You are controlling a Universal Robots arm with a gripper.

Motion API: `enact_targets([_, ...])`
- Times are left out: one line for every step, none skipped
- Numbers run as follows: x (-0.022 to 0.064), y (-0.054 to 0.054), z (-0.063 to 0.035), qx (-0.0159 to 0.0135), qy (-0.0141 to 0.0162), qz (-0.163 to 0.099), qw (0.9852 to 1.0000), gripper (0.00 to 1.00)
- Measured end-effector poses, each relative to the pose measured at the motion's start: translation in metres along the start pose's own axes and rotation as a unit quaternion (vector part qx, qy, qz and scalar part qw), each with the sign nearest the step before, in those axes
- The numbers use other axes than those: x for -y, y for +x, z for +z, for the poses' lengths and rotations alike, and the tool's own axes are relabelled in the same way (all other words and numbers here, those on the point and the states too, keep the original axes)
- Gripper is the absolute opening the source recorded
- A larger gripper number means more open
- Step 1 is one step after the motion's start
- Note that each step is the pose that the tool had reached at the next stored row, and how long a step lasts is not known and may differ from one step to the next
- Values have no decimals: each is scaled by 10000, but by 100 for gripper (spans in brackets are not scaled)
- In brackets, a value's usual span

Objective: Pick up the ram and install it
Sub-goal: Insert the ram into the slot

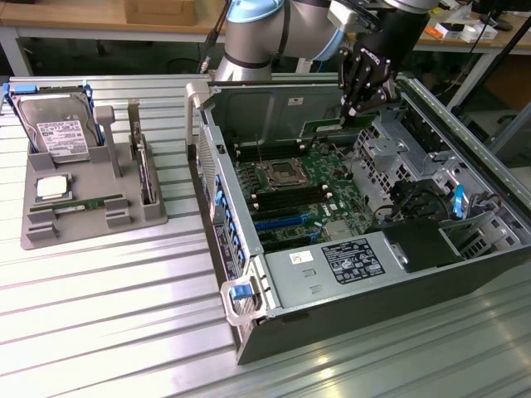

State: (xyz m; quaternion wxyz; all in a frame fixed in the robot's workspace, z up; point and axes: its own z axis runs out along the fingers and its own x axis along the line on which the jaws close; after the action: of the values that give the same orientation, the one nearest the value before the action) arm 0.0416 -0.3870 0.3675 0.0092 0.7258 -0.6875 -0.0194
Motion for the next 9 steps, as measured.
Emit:
enact_targets([0,0,17,-1,0,0,10000,13])
enact_targets([-1,1,33,0,0,0,10000,13])
enact_targets([-2,1,47,0,0,0,10000,13])
enact_targets([-3,1,60,0,0,0,10000,13])
enact_targets([-8,1,79,0,0,0,10000,13])
enact_targets([-18,0,100,-1,0,0,10000,13])
enact_targets([-27,0,116,-1,0,0,10000,13])
enact_targets([-36,0,131,-1,0,0,10000,13])
enact_targets([-42,0,141,0,0,0,10000,13])
